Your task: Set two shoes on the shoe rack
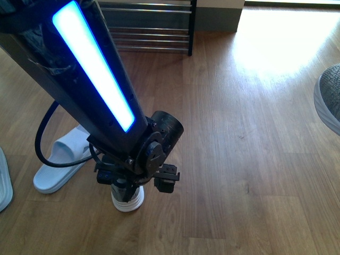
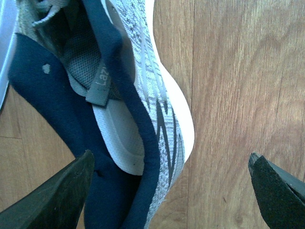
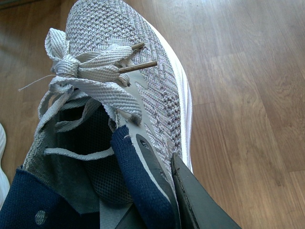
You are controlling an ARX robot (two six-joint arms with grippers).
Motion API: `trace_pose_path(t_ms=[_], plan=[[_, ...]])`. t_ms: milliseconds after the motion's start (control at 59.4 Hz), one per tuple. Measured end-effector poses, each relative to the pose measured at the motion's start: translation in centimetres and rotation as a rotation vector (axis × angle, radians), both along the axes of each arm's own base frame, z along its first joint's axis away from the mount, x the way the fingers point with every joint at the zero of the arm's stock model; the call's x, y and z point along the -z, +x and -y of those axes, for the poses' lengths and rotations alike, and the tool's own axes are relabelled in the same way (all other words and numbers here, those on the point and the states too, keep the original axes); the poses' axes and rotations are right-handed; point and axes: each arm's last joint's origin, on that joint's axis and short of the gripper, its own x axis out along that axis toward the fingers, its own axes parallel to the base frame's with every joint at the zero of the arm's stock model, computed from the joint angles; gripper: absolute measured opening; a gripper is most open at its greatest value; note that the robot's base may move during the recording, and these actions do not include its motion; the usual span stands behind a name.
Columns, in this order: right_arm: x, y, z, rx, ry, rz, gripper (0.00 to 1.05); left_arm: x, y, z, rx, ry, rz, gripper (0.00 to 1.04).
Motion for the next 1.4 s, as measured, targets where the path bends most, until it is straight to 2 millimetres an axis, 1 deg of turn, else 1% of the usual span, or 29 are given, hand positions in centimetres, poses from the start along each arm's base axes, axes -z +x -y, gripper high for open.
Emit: trace_pose_path(t_ms=[269, 623, 842, 1094, 1162, 1179, 1296, 1347, 1397], plan=[[0.0, 0.0, 0.0, 0.000, 0.000, 0.000, 0.01, 1.5, 0.7, 0.8, -0.019, -0.002, -0.009, 0.95], [0.0, 0.0, 0.0, 0.000, 0.000, 0.000, 0.01, 3.1, 1.4, 1.1, -0.044, 0.025, -0.026, 0.95], [0.0, 0.0, 0.0, 0.000, 0.000, 0.000, 0.01, 3.7, 1.9, 1.4, -0.045, 0.029, -0.030, 0.95], [0.0, 0.0, 0.0, 0.000, 0.000, 0.000, 0.01, 4.4, 2.0, 1.4, -0.032, 0.038, -0.043, 0.95], [0.0, 0.0, 0.0, 0.000, 0.000, 0.000, 0.01, 4.6, 1.9, 1.4, -0.023, 0.040, -0.053, 0.89], [0.0, 0.0, 0.0, 0.000, 0.000, 0.000, 0.01, 4.6, 1.9, 1.4, -0.020, 0.041, -0.056, 0.85], [0.0, 0.0, 0.0, 0.000, 0.000, 0.000, 0.01, 4.8, 1.8, 1.4, -0.008, 0.049, -0.065, 0.71], [0.0, 0.0, 0.0, 0.000, 0.000, 0.000, 0.01, 5.0, 1.7, 1.3, 0.000, 0.054, -0.068, 0.62], [0.0, 0.0, 0.0, 0.000, 0.000, 0.000, 0.01, 5.0, 1.7, 1.3, 0.002, 0.056, -0.069, 0.57]])
